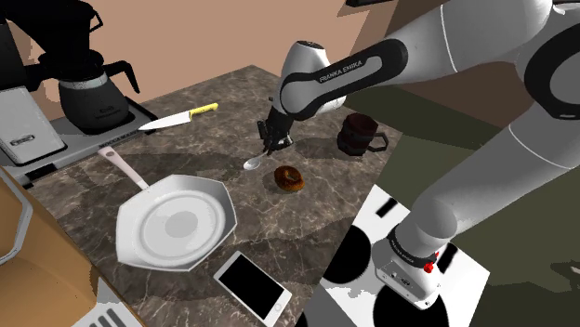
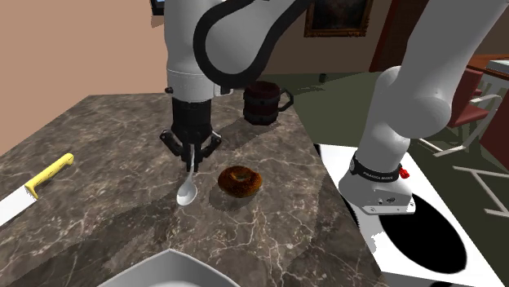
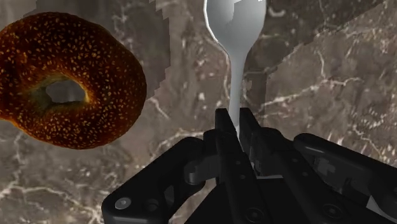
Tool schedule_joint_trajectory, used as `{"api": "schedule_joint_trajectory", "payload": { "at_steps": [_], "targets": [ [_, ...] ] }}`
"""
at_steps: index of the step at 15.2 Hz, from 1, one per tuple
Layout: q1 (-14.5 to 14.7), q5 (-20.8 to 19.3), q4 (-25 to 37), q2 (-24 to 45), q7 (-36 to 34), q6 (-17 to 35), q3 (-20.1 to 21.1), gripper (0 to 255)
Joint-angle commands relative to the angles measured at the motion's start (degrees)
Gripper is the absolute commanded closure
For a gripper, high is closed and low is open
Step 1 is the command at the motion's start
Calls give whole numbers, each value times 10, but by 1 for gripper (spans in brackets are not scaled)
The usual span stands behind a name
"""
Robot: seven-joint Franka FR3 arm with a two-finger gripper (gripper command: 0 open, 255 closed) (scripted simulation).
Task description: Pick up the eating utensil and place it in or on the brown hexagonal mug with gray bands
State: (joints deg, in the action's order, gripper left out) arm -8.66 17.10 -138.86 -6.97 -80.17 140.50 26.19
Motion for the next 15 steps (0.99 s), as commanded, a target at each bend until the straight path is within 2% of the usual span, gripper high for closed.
{"api": "schedule_joint_trajectory", "payload": {
  "at_steps": [1,15],
  "targets": [
    [0,1,9,-11,-1,-20,-2,255],
    [-2,3,68,-70,-8,-136,-16,255]
  ]
}}
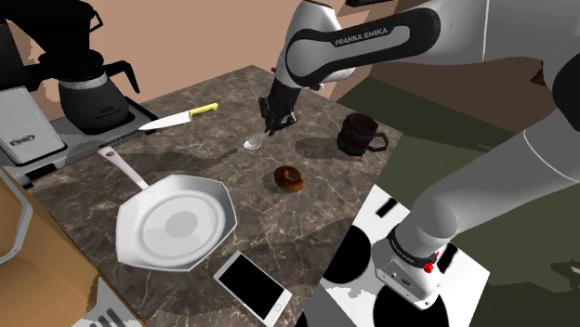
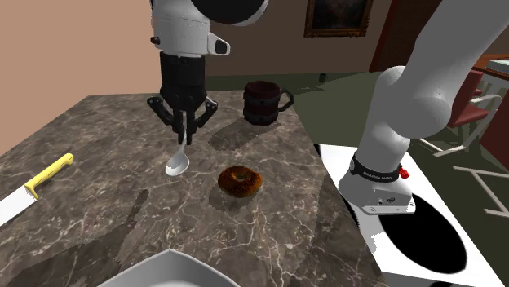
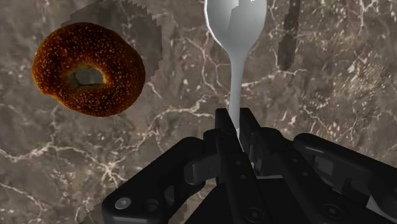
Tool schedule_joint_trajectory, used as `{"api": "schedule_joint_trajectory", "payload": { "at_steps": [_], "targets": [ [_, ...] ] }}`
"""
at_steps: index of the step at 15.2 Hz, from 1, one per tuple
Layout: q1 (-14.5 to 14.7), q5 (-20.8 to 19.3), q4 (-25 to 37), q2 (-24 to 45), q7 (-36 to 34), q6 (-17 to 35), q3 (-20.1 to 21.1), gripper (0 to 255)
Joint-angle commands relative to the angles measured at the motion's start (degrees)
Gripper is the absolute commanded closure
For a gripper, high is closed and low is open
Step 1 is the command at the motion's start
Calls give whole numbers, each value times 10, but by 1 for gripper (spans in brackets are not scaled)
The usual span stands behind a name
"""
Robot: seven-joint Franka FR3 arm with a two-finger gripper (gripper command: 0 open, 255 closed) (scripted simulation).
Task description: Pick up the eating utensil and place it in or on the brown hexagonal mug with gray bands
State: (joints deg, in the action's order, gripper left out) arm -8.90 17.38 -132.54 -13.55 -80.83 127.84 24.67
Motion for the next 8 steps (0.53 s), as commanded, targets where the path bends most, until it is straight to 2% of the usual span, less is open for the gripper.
{"api": "schedule_joint_trajectory", "payload": {
  "at_steps": [1,8],
  "targets": [
    [0,0,10,-7,-2,-17,-2,255],
    [-2,-4,49,-24,-8,-73,-9,255]
  ]
}}
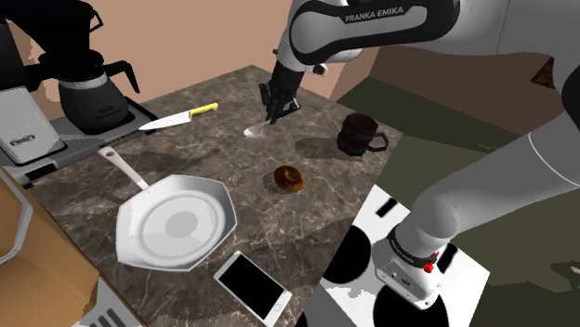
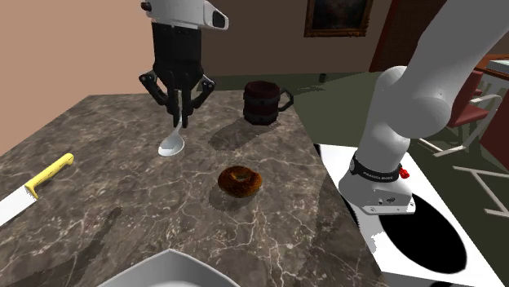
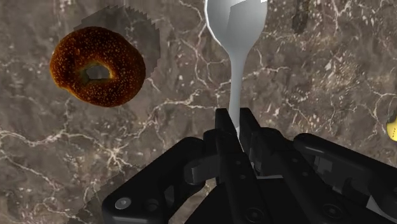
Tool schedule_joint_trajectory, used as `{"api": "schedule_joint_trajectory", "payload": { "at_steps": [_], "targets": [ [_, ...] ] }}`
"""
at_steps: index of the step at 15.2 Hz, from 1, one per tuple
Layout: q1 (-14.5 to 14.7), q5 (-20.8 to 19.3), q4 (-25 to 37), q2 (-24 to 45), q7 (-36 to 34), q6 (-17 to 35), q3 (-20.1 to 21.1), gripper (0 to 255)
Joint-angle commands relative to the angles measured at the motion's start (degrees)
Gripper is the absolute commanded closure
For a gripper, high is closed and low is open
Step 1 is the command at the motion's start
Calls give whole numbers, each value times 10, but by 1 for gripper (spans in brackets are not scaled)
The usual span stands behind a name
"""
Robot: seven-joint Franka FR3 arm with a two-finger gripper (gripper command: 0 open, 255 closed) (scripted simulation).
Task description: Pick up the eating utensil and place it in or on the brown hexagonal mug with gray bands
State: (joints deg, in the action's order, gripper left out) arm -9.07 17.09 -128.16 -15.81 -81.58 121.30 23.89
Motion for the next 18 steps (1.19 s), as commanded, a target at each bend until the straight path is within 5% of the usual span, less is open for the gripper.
{"api": "schedule_joint_trajectory", "payload": {
  "at_steps": [1,7,18],
  "targets": [
    [-1,-1,12,-4,-2,-15,-2,255],
    [-2,-5,46,-12,-7,-57,-7,255],
    [-40,-3,-59,-133,150,-110,-130,255]
  ]
}}
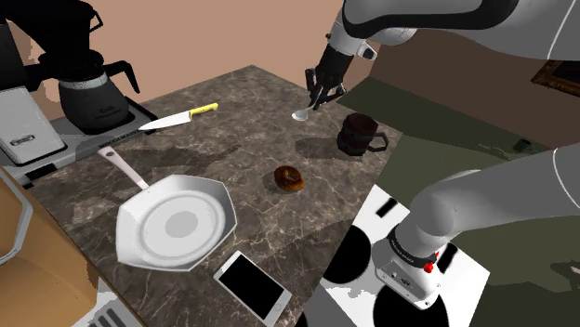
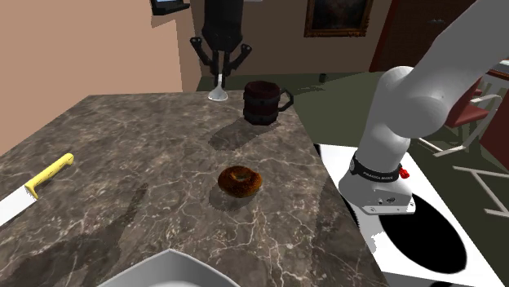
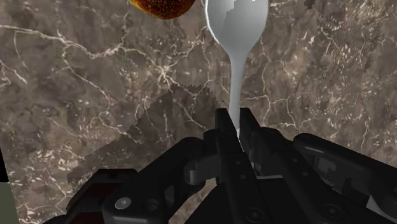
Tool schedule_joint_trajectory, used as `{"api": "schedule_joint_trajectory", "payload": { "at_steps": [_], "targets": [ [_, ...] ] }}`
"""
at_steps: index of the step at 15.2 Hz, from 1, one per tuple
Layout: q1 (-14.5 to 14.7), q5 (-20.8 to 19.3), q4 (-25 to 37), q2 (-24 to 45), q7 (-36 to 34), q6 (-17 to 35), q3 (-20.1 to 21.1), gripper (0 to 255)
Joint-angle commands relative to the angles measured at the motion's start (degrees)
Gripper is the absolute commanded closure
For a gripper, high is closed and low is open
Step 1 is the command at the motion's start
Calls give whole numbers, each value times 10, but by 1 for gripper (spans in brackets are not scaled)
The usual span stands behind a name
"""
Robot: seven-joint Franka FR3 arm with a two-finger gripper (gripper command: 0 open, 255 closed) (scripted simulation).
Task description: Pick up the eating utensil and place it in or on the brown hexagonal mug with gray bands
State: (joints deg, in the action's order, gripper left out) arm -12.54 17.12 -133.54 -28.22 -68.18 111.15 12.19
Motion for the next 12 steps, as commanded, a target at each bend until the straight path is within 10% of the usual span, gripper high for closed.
{"api": "schedule_joint_trajectory", "payload": {
  "at_steps": [1,12],
  "targets": [
    [-10,-7,-11,-16,30,-13,-25,255],
    [-70,-67,-30,-54,178,-64,-153,255]
  ]
}}
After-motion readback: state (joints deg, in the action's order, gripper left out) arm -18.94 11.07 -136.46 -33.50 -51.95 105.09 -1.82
